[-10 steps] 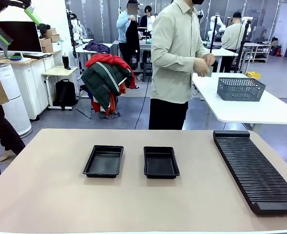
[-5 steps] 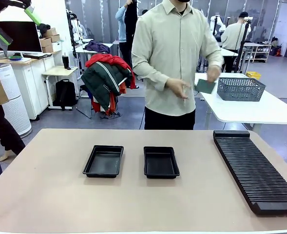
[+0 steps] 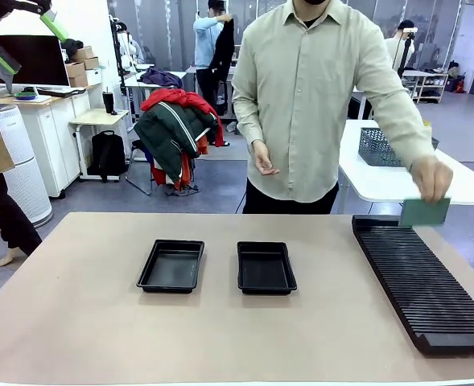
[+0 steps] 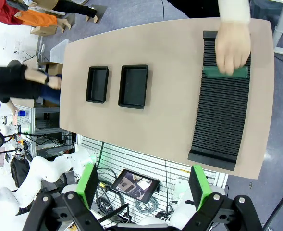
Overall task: Inspect and transfer BCBs to ESD trays.
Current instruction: Pick up the Blank PCB from the PCB Rack and place it in the left ESD tray.
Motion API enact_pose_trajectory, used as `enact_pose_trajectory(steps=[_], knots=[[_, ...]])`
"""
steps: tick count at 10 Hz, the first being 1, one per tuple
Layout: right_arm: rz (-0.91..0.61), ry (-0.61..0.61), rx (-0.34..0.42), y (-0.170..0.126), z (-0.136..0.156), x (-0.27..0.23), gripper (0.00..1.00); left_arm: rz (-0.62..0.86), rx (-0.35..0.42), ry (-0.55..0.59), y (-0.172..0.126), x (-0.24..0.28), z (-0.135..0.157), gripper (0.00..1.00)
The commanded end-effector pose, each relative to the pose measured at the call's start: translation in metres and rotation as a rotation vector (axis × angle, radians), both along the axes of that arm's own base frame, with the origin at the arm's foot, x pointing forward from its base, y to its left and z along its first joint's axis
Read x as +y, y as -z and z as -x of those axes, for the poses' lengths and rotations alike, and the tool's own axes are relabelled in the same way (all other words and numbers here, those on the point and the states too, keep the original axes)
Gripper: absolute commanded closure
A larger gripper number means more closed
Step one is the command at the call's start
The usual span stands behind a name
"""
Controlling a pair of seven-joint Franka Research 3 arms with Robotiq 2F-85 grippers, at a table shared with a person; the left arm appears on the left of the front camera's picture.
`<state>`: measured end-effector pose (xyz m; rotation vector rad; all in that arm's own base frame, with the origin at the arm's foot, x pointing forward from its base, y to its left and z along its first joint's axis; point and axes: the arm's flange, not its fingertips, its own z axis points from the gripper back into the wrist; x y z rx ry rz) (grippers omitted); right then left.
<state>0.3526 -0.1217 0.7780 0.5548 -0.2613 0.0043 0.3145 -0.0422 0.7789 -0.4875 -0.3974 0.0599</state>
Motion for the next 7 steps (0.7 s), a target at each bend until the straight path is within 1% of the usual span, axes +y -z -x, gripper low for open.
enact_pose_trajectory(steps=[1,7], knots=[[-0.003,-0.006,-0.004,-0.0002,0.0009,0.0005,0.0,0.004,0.0,-0.001,0.0012,0.0,0.0006,0.0],[-0.003,-0.006,-0.004,-0.0002,0.0009,0.0005,0.0,0.004,0.0,-0.001,0.0012,0.0,0.0006,0.0]])
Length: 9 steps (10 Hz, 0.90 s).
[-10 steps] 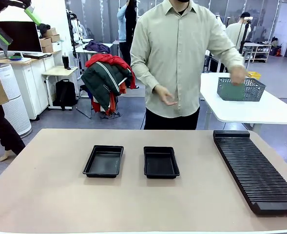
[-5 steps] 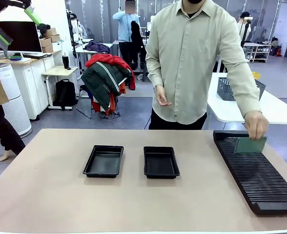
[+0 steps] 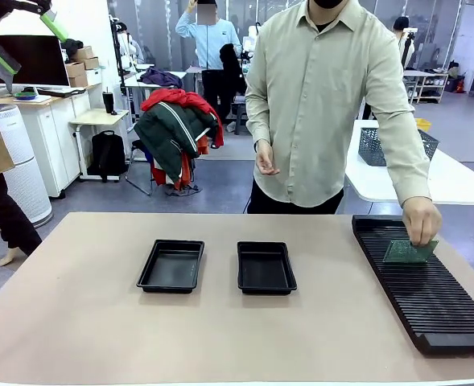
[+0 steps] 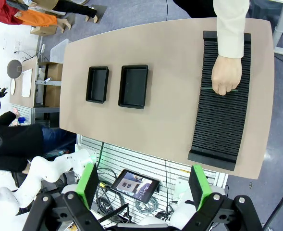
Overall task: Inspect and transfer BCBs to ESD trays.
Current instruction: Pick up the Blank PCB from the PCB Rack and place it in the left ESD tray.
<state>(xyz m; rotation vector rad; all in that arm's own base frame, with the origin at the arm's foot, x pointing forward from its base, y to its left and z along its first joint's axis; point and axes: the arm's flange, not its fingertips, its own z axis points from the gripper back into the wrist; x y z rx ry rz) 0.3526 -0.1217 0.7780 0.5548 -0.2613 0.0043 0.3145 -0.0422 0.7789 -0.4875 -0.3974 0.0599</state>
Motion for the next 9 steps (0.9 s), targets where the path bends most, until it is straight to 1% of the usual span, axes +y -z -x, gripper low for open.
enact_pose_trajectory(steps=[1,9], knots=[[-0.003,-0.006,-0.004,-0.0002,0.0009,0.0005,0.0,0.004,0.0,-0.001,0.0012,0.0,0.0006,0.0],[-0.003,-0.006,-0.004,-0.0002,0.0009,0.0005,0.0,0.004,0.0,-0.001,0.0012,0.0,0.0006,0.0]])
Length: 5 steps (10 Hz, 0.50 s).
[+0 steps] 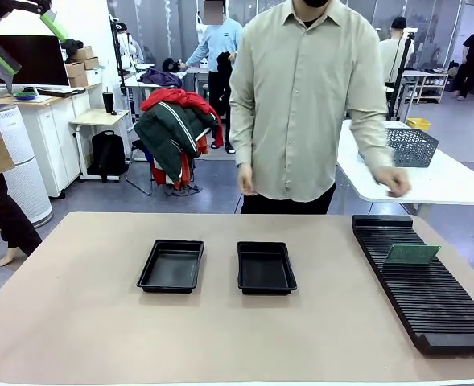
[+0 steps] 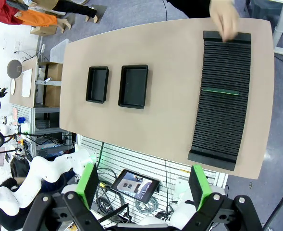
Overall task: Inspect and transfer BCBs to ESD trays.
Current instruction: Pick up the Blank PCB from the PCB Rack and place it in the left ESD tray.
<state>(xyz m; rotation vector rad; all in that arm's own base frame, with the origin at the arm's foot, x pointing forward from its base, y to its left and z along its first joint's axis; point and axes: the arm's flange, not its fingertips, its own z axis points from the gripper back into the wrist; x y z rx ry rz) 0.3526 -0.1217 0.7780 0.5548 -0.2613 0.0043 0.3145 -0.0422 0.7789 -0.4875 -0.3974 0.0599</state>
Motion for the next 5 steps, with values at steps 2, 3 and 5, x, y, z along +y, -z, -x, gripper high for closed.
enact_pose_trajectory(steps=[2,3,5], knots=[[0.053,-0.036,-0.009,0.01,-0.003,0.005,0.0,0.004,0.0,-0.001,0.001,0.0,0.001,0.0],[0.107,-0.082,-0.019,0.023,-0.007,0.011,0.0,0.004,0.0,-0.001,0.001,0.0,0.001,0.0],[0.206,-0.174,-0.051,0.048,-0.013,0.023,0.0,0.004,0.0,-0.001,0.001,0.0,0.001,0.0]])
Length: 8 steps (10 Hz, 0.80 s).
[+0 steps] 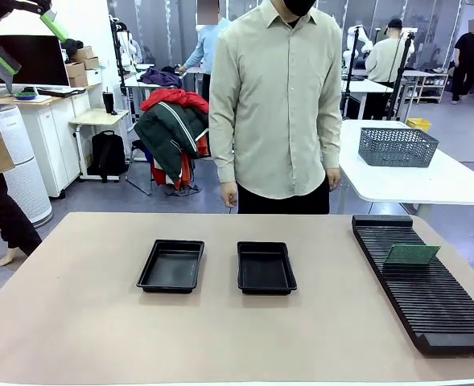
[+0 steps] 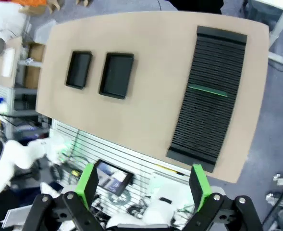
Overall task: Inspect and transfer BCBs to ESD trays.
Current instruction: Pick up the Blank PCB from the PCB Rack and place it in the left ESD tray.
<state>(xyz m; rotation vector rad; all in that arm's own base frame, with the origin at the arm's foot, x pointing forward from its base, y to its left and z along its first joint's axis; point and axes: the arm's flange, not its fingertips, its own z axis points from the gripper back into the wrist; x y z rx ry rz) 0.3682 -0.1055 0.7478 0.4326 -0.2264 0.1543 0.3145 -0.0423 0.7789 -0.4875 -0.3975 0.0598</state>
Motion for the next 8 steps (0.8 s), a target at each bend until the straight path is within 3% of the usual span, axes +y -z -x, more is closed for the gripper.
enact_pose_trajectory(steps=[1,8], knots=[[0.118,-0.12,-0.073,0.033,0.002,0.012,0.0,0.004,0.0,-0.001,0.001,0.0,0.001,0.0],[0.456,-0.569,-0.177,0.152,-0.032,0.042,0.0,0.004,0.0,-0.001,0.001,0.0,0.001,0.0]])
